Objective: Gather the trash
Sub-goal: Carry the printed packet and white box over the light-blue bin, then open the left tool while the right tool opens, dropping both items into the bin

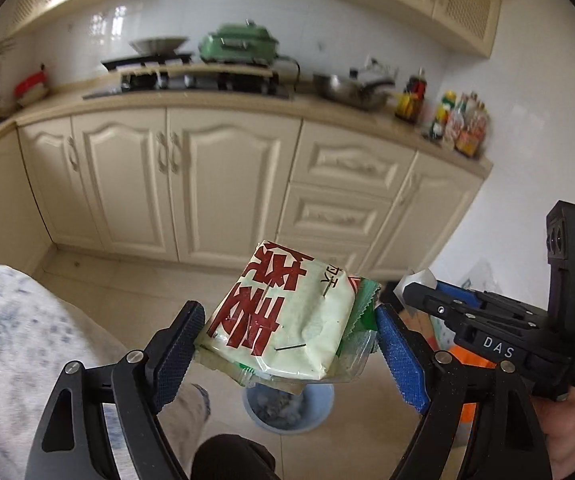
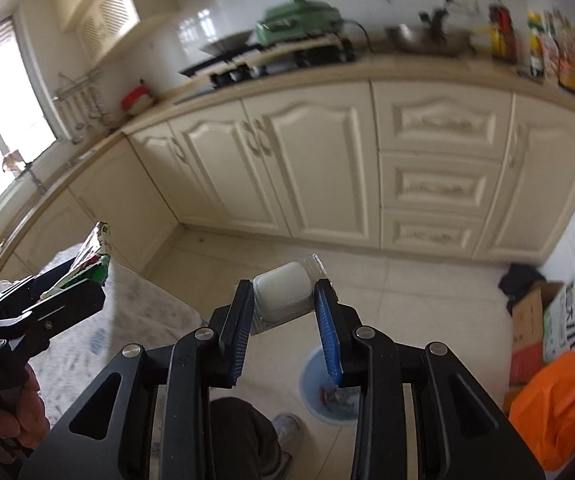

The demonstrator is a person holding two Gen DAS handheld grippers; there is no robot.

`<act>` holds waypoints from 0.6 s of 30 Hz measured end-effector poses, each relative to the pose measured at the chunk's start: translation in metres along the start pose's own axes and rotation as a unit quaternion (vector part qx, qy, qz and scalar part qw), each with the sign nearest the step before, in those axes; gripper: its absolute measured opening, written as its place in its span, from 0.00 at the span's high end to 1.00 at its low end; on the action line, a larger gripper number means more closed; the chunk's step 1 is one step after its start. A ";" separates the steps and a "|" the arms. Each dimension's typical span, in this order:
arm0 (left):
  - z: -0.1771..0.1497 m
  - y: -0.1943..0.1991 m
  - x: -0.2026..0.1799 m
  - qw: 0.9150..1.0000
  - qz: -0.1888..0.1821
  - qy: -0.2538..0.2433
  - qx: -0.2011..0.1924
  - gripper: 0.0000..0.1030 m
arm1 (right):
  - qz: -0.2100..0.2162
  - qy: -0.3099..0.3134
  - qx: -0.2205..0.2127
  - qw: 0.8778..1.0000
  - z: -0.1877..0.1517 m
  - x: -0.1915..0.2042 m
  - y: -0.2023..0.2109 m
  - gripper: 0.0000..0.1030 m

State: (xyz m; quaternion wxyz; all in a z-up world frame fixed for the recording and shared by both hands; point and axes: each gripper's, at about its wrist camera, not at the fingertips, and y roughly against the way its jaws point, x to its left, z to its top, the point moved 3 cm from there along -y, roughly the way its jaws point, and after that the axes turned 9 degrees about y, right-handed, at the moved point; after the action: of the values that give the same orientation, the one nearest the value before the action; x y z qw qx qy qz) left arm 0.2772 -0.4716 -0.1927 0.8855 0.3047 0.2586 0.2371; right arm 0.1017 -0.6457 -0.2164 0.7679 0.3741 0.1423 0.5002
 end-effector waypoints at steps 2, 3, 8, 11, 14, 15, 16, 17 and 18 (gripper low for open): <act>-0.004 -0.024 -0.004 1.000 0.003 -0.004 0.027 0.21 | -0.003 -0.015 0.020 1.000 -0.012 -0.015 -0.016 0.69; -0.004 -0.037 -0.007 0.999 0.004 -0.004 0.042 0.21 | -0.001 -0.024 0.030 0.999 -0.018 -0.023 -0.024 0.69; 0.001 -0.093 -0.019 0.995 0.014 -0.003 0.101 0.21 | 0.001 -0.053 0.062 0.997 -0.038 -0.048 -0.055 0.69; 0.026 -0.140 -0.018 0.991 0.019 -0.006 0.133 0.21 | 0.005 -0.070 0.077 0.995 -0.046 -0.061 -0.072 0.69; 0.040 -0.183 -0.025 0.986 0.022 -0.005 0.162 0.20 | 0.008 -0.082 0.091 0.992 -0.052 -0.071 -0.087 0.69; 0.053 -0.208 -0.033 0.984 0.025 -0.007 0.175 0.19 | 0.011 -0.085 0.096 0.992 -0.054 -0.073 -0.092 0.68; 0.059 -0.232 -0.037 0.981 0.029 -0.011 0.190 0.18 | 0.010 -0.088 0.099 0.991 -0.056 -0.075 -0.097 0.67; 0.065 -0.253 -0.043 0.979 0.035 -0.013 0.200 0.18 | 0.008 -0.093 0.097 0.991 -0.058 -0.079 -0.101 0.67; 0.070 -0.271 -0.046 0.977 0.046 -0.014 0.205 0.18 | 0.011 -0.096 0.099 0.990 -0.059 -0.080 -0.104 0.66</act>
State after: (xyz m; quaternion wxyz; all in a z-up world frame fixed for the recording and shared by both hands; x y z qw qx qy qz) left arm 0.3557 -0.7176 -0.3101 0.7957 0.4951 0.2745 0.2154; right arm 0.0991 -0.7131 -0.3438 0.7318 0.4960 0.1123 0.4536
